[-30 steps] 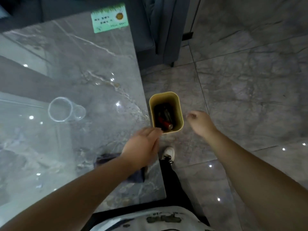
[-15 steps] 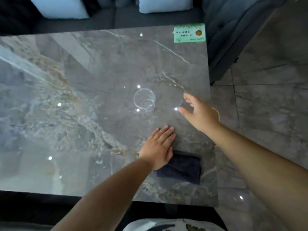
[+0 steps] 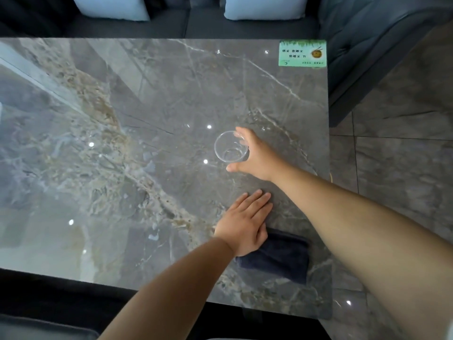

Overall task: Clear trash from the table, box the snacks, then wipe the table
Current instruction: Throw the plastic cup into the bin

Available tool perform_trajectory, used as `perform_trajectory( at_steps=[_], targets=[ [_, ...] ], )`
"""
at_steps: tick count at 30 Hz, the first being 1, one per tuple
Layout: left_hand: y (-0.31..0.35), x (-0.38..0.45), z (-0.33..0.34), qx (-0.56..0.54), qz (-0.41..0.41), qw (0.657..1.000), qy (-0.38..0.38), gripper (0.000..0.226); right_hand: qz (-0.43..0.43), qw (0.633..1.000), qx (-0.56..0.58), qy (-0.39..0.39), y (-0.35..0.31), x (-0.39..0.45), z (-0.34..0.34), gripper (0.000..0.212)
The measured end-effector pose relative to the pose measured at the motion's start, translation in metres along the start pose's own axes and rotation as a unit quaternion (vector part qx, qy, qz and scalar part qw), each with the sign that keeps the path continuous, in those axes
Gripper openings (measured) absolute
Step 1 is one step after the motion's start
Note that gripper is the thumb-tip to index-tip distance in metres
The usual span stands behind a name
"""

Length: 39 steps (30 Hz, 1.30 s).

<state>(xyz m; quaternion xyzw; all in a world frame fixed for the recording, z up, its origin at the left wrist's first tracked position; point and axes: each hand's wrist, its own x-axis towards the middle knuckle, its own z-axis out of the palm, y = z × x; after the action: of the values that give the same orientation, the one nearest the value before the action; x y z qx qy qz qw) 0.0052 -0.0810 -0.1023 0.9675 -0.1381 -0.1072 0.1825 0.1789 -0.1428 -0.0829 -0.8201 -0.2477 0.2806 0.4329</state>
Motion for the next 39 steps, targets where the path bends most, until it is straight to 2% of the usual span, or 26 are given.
perform_trajectory(
  at_steps=[2, 5, 8, 12, 14, 19, 25, 29, 39],
  targets=[
    [0.001, -0.001, 0.0, 0.002, 0.002, 1.0, 0.0, 0.053, -0.002, 1.0, 0.018, 0.004, 0.001, 0.0, -0.001, 0.082],
    [0.002, -0.001, -0.001, 0.008, 0.005, 1.0, 0.001, 0.054, 0.021, 0.995, 0.085, 0.055, 0.005, -0.007, -0.019, 0.07],
    [0.002, 0.0, -0.002, 0.011, 0.009, 1.0, 0.008, 0.054, 0.056, 0.974, 0.149, 0.164, 0.03, -0.034, -0.061, 0.064],
    [0.002, 0.001, -0.002, 0.018, 0.009, 1.0, 0.004, 0.054, 0.122, 0.927, 0.136, 0.329, 0.089, -0.093, -0.123, 0.061],
    [0.003, 0.002, -0.002, 0.017, 0.009, 1.0, 0.004, 0.054, 0.18, 0.901, 0.137, 0.371, 0.12, -0.119, -0.138, 0.065],
    [0.001, 0.002, 0.001, 0.018, 0.014, 1.0, 0.015, 0.056, 0.321, 0.88, 0.094, 0.336, 0.185, -0.164, -0.121, 0.075],
    [-0.001, 0.004, 0.003, 0.022, 0.016, 1.0, 0.015, 0.057, 0.38, 0.88, 0.115, 0.259, 0.217, -0.174, -0.089, 0.087],
    [-0.001, 0.004, 0.003, 0.021, 0.015, 0.999, 0.019, 0.057, 0.462, 0.851, 0.105, 0.227, 0.233, -0.198, -0.084, 0.105],
    [0.003, 0.003, -0.002, 0.021, 0.011, 1.0, 0.007, 0.057, 0.441, 0.866, 0.062, 0.228, 0.227, -0.241, -0.1, 0.072]
  ],
)
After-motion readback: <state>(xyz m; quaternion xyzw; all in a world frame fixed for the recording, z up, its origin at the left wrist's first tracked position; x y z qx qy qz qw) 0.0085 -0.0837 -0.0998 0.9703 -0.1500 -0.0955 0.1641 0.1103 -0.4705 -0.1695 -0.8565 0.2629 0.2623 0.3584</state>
